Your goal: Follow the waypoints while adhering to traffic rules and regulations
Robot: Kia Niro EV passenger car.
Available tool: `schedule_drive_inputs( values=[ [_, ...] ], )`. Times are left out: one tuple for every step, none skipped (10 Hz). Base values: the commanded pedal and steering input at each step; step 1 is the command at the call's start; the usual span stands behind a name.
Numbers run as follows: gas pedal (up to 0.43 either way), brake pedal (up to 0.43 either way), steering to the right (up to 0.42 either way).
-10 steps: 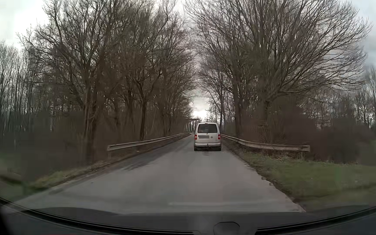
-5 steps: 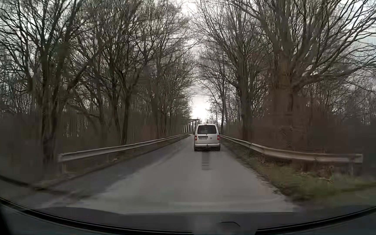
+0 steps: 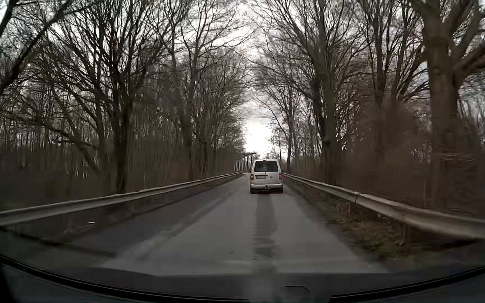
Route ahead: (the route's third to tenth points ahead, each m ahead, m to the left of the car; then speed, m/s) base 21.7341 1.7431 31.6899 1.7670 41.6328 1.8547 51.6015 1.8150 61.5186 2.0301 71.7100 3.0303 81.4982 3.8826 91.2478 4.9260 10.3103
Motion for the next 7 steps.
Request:
schedule_drive_inputs(
  values=[
    [0.260, 0.000, 0.000],
    [0.260, 0.000, 0.000],
    [0.260, 0.000, 0.000],
    [0.260, 0.000, 0.000],
    [0.260, 0.000, 0.003],
    [0.260, 0.000, 0.003],
    [0.260, 0.000, 0.002]
  ],
)
